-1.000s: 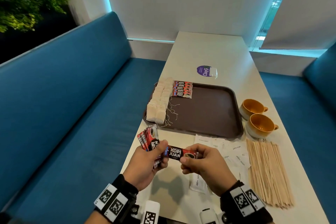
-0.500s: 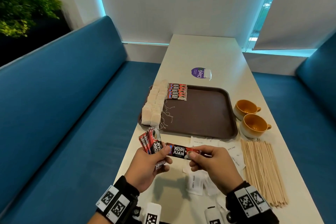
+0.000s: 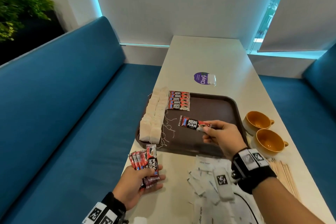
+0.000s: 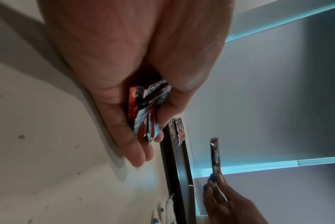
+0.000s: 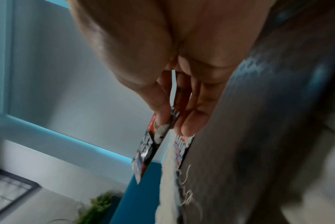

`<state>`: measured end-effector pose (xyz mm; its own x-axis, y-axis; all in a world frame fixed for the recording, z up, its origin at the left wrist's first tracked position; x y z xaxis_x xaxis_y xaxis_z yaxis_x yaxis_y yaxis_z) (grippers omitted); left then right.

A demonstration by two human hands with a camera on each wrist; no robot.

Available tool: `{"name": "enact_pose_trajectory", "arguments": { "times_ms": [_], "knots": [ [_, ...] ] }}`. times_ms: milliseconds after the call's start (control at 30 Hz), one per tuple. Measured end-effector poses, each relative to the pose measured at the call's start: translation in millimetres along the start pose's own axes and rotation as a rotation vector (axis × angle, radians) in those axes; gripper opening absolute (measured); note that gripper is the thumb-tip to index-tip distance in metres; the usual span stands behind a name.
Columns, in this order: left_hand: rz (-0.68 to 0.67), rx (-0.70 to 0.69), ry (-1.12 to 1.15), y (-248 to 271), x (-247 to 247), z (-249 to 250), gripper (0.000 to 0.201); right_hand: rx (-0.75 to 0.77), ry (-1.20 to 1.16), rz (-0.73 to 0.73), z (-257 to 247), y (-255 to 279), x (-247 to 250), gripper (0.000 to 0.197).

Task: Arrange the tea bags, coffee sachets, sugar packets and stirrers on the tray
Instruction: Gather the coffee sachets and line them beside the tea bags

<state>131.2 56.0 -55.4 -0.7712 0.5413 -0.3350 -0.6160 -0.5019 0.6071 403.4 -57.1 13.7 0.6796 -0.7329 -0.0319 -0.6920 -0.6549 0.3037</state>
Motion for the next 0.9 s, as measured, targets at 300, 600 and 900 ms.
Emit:
{"name": "enact_pose_trajectory", "arguments": {
  "times_ms": [300, 600, 900],
  "knots": [
    [-0.003, 0.080, 0.015, -15.4, 3.1, -2.1, 0.024, -0.066, 0.177, 0.022, 18.5, -127.8, -16.8, 0.016],
    [-0.084, 0.145, 0.065, -20.3, 3.4, -0.5, 0.027, -0.109, 0.402, 0.064, 13.7, -171.2, -37.8, 0.017],
    [-0.116, 0.173, 0.101, -23.2, 4.6, -4.4, 0.029, -0.174, 0.523, 0.151, 8.4, -173.7, -41.1, 0.032]
  ]
}}
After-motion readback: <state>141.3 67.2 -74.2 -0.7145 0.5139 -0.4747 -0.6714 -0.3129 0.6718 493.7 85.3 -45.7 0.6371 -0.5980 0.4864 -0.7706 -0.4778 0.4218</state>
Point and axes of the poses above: each hand's wrist, its own y-axis away from the middle knuckle, its own x-axis out of the back of the hand, z = x × y, the point moved 6 cm from there along -y, towards the middle knuckle, and after that the axes turned 3 degrees about -z, right-handed, at the moved point
